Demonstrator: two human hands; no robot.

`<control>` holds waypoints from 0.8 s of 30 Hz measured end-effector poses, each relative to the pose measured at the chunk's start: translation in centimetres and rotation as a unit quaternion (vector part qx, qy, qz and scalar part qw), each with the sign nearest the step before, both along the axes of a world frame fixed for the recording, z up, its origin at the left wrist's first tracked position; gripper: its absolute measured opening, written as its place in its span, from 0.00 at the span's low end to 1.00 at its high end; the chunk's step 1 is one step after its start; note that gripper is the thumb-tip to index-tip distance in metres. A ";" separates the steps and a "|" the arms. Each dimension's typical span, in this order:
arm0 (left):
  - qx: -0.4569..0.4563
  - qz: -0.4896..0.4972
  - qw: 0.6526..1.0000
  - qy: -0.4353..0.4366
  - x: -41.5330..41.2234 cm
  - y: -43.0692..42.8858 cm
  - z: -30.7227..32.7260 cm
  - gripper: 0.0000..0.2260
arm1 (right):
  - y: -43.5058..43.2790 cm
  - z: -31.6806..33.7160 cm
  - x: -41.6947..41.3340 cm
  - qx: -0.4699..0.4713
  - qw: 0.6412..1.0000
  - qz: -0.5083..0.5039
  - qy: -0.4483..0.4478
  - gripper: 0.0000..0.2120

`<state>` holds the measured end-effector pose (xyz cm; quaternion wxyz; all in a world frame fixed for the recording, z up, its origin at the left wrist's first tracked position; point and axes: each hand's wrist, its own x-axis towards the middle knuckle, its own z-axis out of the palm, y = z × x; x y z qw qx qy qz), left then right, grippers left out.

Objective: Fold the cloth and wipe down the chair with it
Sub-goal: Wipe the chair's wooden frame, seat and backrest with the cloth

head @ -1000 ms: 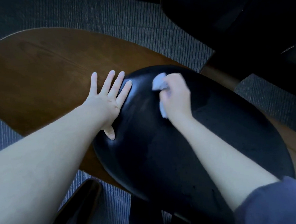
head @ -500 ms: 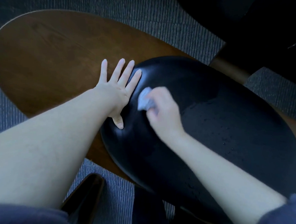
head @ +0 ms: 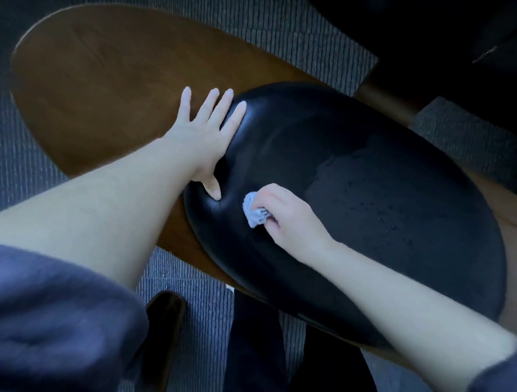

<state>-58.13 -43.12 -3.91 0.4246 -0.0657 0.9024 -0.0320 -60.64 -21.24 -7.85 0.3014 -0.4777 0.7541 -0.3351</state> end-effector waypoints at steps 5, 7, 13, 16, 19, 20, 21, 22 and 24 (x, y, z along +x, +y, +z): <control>-0.012 0.052 0.988 0.145 5.0 1.2 1.6 0.59 | 0.2 2.0 -2.9 0.053 0.993 -0.105 0.000 0.12; -0.012 0.078 0.980 0.182 7.1 2.1 2.0 0.55 | 0.4 2.3 -3.4 0.054 0.992 -0.114 -0.003 0.14; -0.066 0.132 0.981 0.122 13.2 6.2 0.8 0.59 | -0.6 2.2 -2.2 -0.011 0.997 -0.073 -0.023 0.13; -0.084 0.148 0.976 0.137 13.8 7.5 -0.5 0.60 | -1.8 1.2 -1.6 -0.067 0.996 -0.058 -0.013 0.12; -0.093 0.161 0.972 0.143 13.9 7.5 -0.8 0.59 | -3.0 -0.2 -0.3 -0.087 0.995 -0.039 0.013 0.11; -0.098 0.164 0.972 0.139 13.9 7.6 -0.8 0.59 | -2.8 -0.5 0.4 -0.089 0.996 -0.027 0.011 0.11; -0.101 0.167 0.972 0.134 13.7 7.7 -0.8 0.59 | -2.1 -0.7 1.2 -0.092 0.996 0.002 0.004 0.10; -0.102 0.172 0.971 0.129 13.6 7.9 -0.7 0.59 | -0.8 -0.7 1.9 -0.096 0.994 0.052 -0.001 0.10; -0.100 0.191 0.969 0.124 13.3 8.3 -0.5 0.60 | 3.0 -0.6 2.9 -0.098 0.979 0.179 0.006 0.12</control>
